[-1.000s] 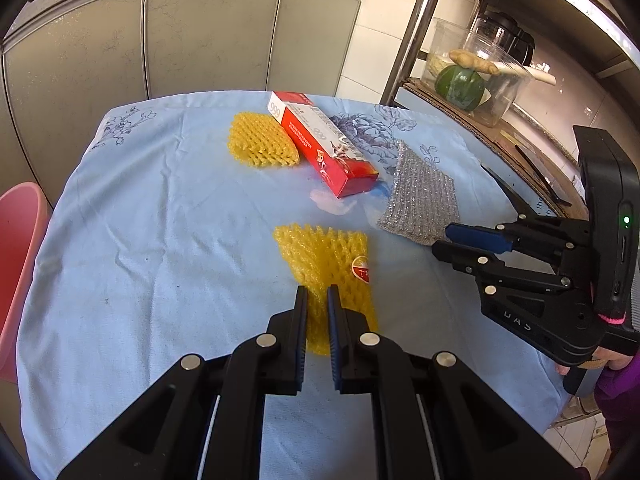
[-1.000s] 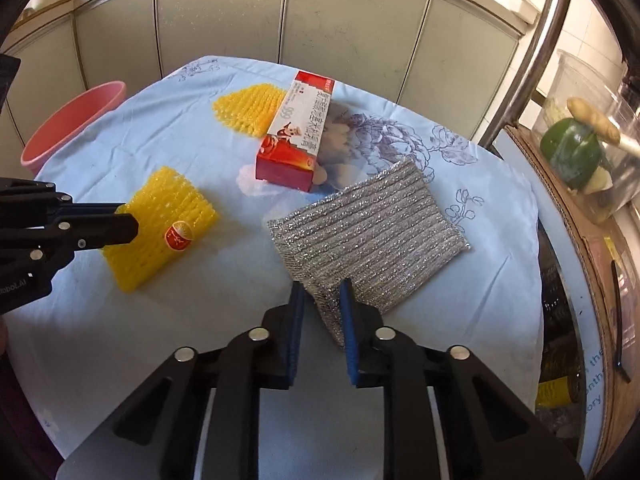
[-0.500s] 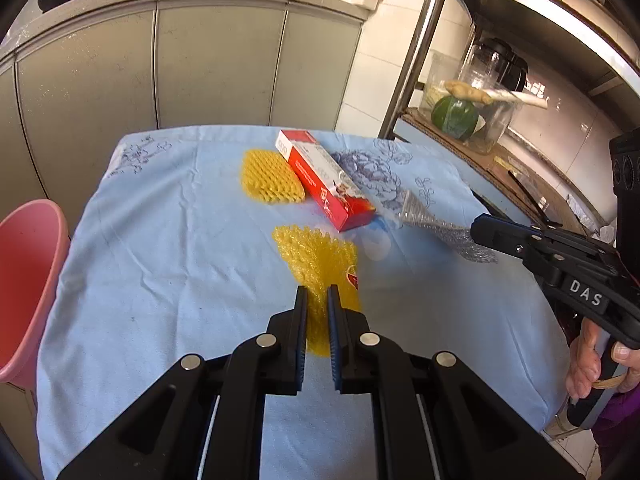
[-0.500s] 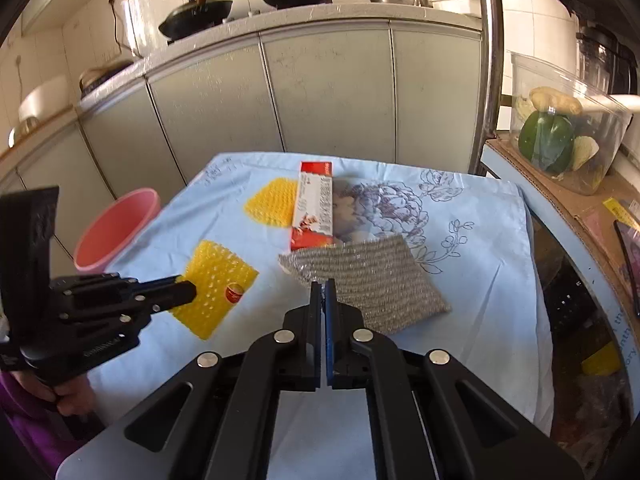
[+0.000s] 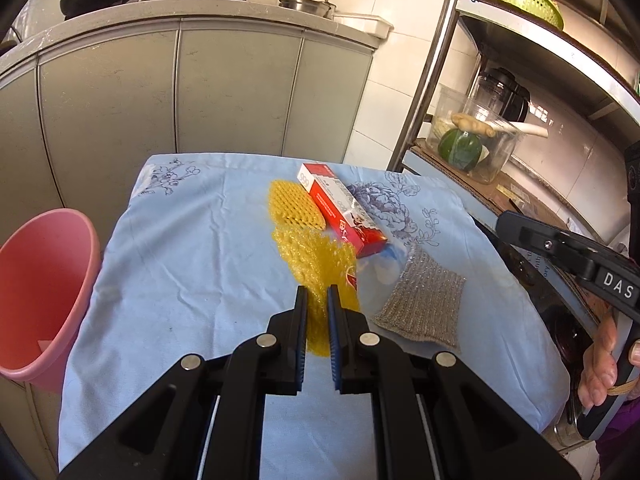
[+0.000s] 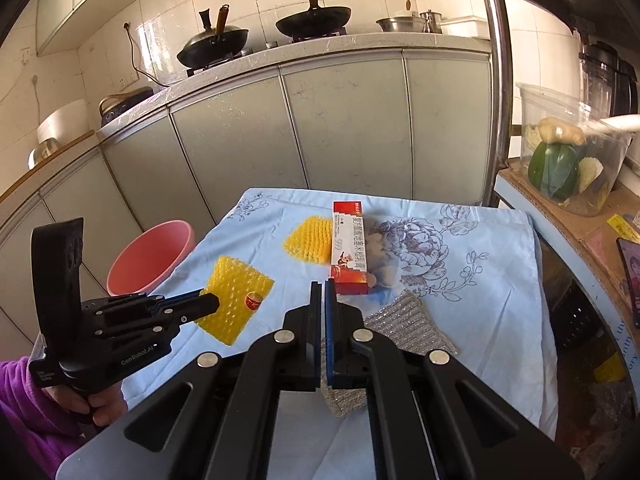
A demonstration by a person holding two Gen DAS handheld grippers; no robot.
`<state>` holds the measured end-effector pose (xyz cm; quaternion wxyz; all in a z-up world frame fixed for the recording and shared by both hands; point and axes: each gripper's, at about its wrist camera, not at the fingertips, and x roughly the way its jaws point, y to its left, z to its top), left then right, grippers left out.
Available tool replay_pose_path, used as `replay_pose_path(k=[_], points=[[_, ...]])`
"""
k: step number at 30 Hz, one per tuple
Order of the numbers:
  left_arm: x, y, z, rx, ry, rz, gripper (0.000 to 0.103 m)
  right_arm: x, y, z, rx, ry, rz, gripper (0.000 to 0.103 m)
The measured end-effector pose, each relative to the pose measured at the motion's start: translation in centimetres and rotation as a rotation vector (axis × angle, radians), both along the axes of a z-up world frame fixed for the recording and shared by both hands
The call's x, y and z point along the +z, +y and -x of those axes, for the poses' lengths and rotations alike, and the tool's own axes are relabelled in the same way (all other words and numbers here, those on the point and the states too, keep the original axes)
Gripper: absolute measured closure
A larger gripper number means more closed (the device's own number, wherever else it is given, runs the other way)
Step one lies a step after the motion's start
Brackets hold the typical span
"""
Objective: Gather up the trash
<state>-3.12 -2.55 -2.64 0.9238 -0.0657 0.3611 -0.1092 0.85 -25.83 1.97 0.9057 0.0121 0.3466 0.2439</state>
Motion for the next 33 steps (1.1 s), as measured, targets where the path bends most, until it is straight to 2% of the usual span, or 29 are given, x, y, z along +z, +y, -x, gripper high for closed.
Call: replay_pose_path(k=[5,9,13,15,16,17,19,24,29,33], points=[[-0.8,0.4,-0.1,0.014,0.03,0.006,0.094,-1.3,-1.0,-0.1,-0.035,0.055,0.014,0.101],[-0.8,0.1,0.3,-0.013,0.007,-0.011,0.094,-2.8,-1.7,0.1,-0.057,0.103,-0.009,0.101],[-0.9,-0.2,0.2,-0.021,0.01,-0.015,0.094,-4.5,-1.1,0.5,-0.002,0.162,-0.002,0.101],[-1.0,-0.3,0.1,-0.02,0.016,-0.016,0.094,-5.4,-0.2,0.7,0.022,0.188,0.042,0.099],[-1.1,-0.3,0.0,-0.02,0.019,-0.017,0.094,-5.7,0.1,0.7,0.035,0.195,0.064,0.092],[-1.2,-0.4,0.0,-0.02,0.022,-0.018,0.094,-6.0,0.5,0.8,0.048,0.195,0.088,0.08],[-1.3,-0.5,0.0,-0.02,0.03,-0.02,0.094,-6.5,1.2,1.0,0.075,0.183,0.135,0.064],[-1.7,-0.7,-0.3,-0.022,0.052,-0.018,0.094,-7.4,2.6,1.0,0.117,0.158,0.258,0.061],[-1.8,-0.8,-0.4,-0.025,0.058,-0.022,0.094,-8.8,3.1,0.2,0.111,0.162,0.377,0.061],[-1.9,-0.7,-0.5,-0.022,0.062,-0.019,0.094,-9.4,3.3,0.4,0.128,0.14,0.426,0.061]])
